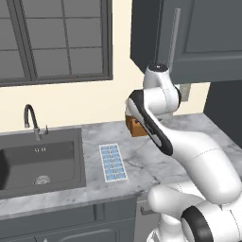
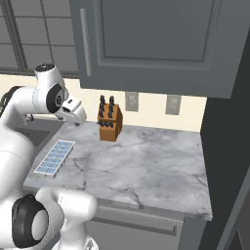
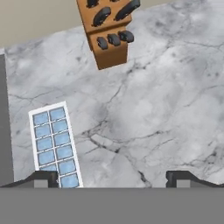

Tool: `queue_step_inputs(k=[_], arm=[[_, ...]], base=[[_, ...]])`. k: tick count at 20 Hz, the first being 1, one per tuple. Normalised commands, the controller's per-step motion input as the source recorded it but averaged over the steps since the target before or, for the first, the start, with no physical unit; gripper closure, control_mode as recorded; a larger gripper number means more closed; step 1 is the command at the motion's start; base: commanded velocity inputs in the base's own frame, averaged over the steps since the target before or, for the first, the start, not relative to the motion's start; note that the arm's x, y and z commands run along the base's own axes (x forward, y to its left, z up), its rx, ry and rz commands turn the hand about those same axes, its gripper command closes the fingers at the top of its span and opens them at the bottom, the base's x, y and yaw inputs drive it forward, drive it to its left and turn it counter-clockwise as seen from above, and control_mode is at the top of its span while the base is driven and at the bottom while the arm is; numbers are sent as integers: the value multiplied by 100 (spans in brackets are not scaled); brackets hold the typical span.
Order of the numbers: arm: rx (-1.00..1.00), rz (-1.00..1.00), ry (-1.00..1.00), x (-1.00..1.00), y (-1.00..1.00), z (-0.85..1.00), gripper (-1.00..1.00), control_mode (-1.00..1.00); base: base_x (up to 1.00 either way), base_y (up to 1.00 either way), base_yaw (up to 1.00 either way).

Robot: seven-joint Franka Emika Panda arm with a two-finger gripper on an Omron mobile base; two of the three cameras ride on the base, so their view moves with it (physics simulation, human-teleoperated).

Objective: The ice cube tray has been filled with water. Take the tray and place it in the freezer to make ice. Close the freezer door after placing the tray.

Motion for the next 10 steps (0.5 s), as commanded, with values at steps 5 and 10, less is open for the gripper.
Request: queue_step_inputs(k=[5,10], arm=[[0,-10,10,0,18,-1,-100,-100],[0,-9,7,0,22,-22,-100,-100]], base=[[0,0,0],[0,0,0]])
